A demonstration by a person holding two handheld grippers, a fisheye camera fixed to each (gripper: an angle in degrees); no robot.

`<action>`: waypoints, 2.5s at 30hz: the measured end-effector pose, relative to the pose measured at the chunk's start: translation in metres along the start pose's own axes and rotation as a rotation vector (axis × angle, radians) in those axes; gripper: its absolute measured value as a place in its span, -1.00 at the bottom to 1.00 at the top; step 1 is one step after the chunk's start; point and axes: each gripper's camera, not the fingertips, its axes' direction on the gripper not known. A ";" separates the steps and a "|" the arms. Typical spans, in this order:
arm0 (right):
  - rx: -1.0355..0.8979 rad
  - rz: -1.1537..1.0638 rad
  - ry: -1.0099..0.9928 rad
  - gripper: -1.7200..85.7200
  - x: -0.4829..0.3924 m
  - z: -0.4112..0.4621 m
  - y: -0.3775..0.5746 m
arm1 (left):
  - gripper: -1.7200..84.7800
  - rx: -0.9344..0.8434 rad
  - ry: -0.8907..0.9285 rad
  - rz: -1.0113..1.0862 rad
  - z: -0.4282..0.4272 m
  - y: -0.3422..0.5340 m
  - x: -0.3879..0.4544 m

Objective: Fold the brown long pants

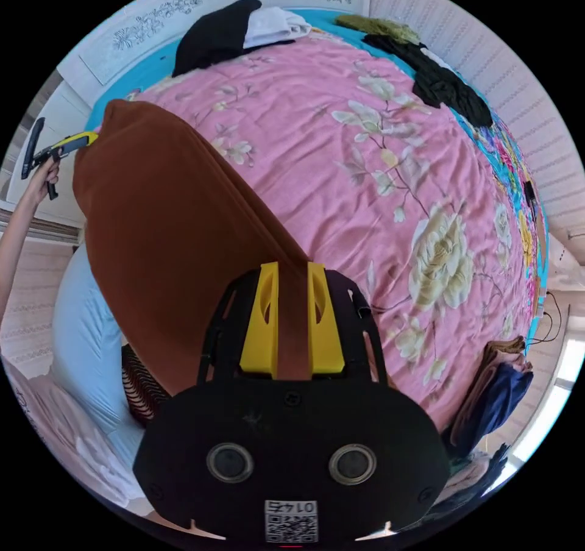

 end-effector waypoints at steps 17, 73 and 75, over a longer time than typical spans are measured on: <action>-0.047 -0.049 0.041 -0.98 -0.015 -0.003 -0.069 | -0.98 0.143 -0.186 0.077 -0.064 0.026 0.028; 0.722 1.505 -0.143 -0.72 0.187 0.019 0.718 | -0.75 0.041 0.501 1.175 0.031 0.043 0.767; 0.710 1.493 -0.103 -0.81 0.188 0.017 0.725 | -0.74 -0.032 0.496 1.224 0.052 0.037 0.814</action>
